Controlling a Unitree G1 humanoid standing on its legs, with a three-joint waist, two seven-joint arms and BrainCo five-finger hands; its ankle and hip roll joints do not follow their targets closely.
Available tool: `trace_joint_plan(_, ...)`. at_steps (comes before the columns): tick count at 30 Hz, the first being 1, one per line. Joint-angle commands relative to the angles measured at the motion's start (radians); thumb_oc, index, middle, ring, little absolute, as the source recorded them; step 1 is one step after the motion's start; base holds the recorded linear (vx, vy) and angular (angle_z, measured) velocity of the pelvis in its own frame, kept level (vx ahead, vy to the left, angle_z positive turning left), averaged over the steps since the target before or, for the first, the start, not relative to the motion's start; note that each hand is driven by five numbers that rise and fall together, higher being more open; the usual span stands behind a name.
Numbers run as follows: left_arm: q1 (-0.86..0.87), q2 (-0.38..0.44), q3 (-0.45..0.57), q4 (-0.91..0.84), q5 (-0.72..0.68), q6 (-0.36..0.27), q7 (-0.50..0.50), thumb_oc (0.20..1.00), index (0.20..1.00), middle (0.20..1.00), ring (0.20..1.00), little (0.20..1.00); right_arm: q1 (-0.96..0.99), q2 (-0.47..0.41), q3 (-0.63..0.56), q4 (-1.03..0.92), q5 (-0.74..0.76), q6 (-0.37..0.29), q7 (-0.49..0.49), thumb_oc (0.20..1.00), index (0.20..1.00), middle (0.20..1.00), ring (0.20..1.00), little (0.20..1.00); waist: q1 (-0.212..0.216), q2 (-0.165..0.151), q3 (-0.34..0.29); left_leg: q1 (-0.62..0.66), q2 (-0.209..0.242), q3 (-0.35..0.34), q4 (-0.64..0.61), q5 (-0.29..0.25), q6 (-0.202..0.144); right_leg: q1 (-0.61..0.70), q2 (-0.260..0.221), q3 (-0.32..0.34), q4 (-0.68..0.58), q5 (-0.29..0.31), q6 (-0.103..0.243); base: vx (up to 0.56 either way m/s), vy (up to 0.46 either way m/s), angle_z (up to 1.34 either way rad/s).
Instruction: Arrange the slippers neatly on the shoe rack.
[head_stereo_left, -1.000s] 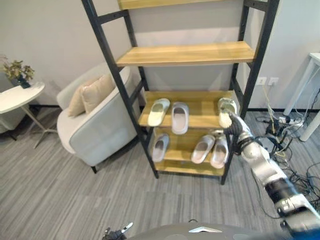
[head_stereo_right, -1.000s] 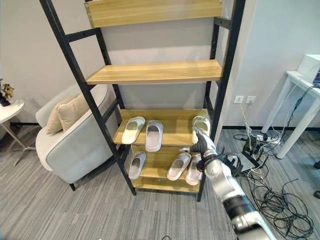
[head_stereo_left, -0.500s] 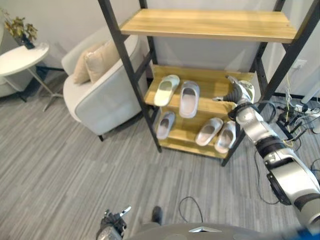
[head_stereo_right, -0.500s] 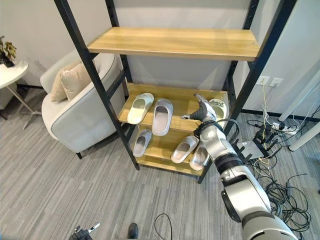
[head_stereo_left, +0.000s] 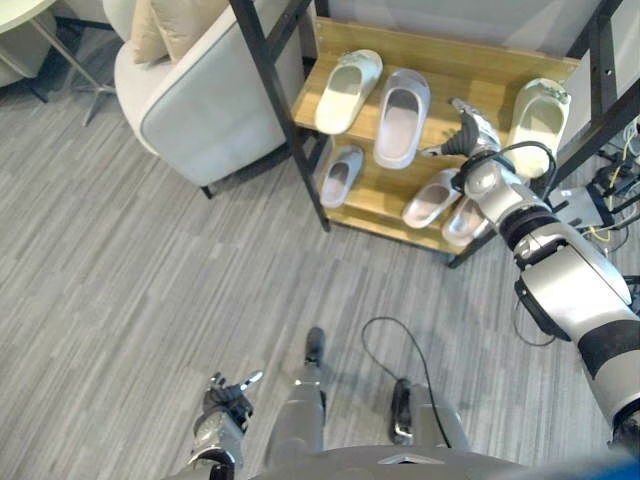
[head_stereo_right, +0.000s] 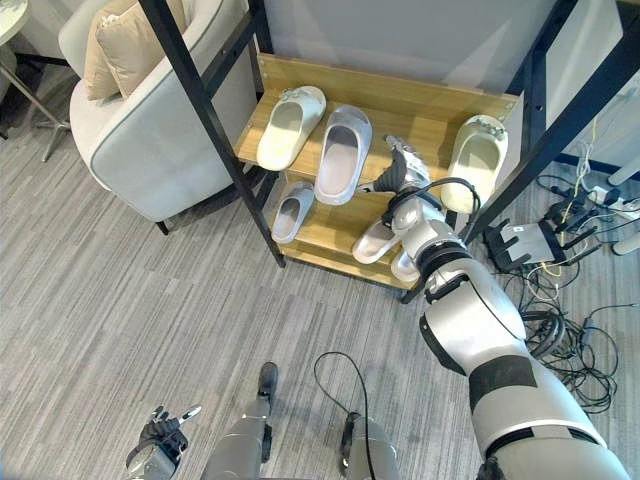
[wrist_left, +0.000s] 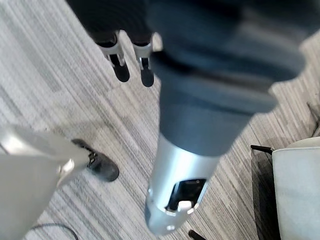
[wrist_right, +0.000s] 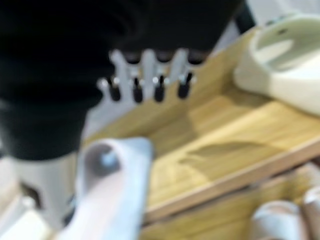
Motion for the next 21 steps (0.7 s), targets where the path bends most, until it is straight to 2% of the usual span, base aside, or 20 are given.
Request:
trace_joint_plan(1,-0.072,0.066,0.035,-0.022,-0.024,-0.044,-0.009,1.0,1.0,1.0,1.0,1.0,-0.212,-0.042,0.023,0.078,0.066,-0.055,-0.065,1.0,1.0,1.0,1.0,1.0,-0.006,-0.085,0.095,0.196,-0.093,0.011,-0.061,-0.144,0.023,0.314,-0.028,-0.009,-0.652,0.403,0.096,-0.01,-0.003,0.08)
trace_joint_plan(9,-0.058,0.052,0.036,-0.045,-0.043,-0.062,-0.033,1.0,1.0,1.0,1.0,1.0,-0.28,-0.092,0.037,0.131,0.137,-0.065,-0.054,1.0,1.0,1.0,1.0,1.0,0.008,-0.071,0.091,0.147,-0.117,-0.004,-0.082,-0.124,0.012,0.289,-0.035,-0.036,-0.694,0.42,0.111,0.01,0.002,0.1)
trace_joint_plan(13,-0.09,0.078,0.049,-0.05,-0.063,-0.025,-0.048,1.0,1.0,1.0,1.0,1.0,-0.32,-0.075,0.077,0.101,0.128,-0.069,-0.053,1.0,1.0,1.0,1.0,1.0,0.006,-0.066,0.1,0.14,-0.118,0.001,-0.084,-0.122,0.009,0.284,-0.035,-0.034,-0.698,0.422,0.116,0.0,0.022,0.16)
trace_joint_plan(21,-0.046,0.059,0.055,-0.101,-0.066,-0.013,-0.067,1.0,1.0,1.0,1.0,1.0,-0.327,-0.057,0.092,0.081,0.124,-0.081,-0.024,1.0,1.0,1.0,1.0,1.0,0.011,-0.068,0.117,0.177,-0.111,-0.003,-0.081,-0.135,0.008,0.329,-0.037,-0.037,-0.708,0.417,0.113,0.01,0.002,0.01)
